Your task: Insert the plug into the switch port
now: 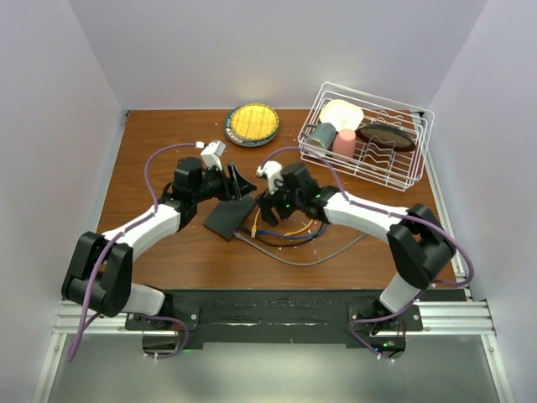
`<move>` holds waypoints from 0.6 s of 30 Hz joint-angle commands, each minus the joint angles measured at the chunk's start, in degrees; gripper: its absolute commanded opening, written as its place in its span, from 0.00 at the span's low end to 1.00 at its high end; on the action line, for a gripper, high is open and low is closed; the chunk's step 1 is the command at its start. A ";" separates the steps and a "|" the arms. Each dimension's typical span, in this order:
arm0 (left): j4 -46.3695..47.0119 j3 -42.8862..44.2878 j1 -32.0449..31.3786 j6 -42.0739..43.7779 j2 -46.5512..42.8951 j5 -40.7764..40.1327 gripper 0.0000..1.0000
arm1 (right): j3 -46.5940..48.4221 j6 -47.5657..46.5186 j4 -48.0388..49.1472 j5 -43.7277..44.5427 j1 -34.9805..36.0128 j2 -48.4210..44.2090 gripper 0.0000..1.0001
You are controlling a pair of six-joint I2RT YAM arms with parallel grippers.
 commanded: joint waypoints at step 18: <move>-1.86 -2.36 3.90 3.09 -2.93 0.25 0.65 | 3.17 -2.98 -6.00 -1.90 5.89 7.54 0.68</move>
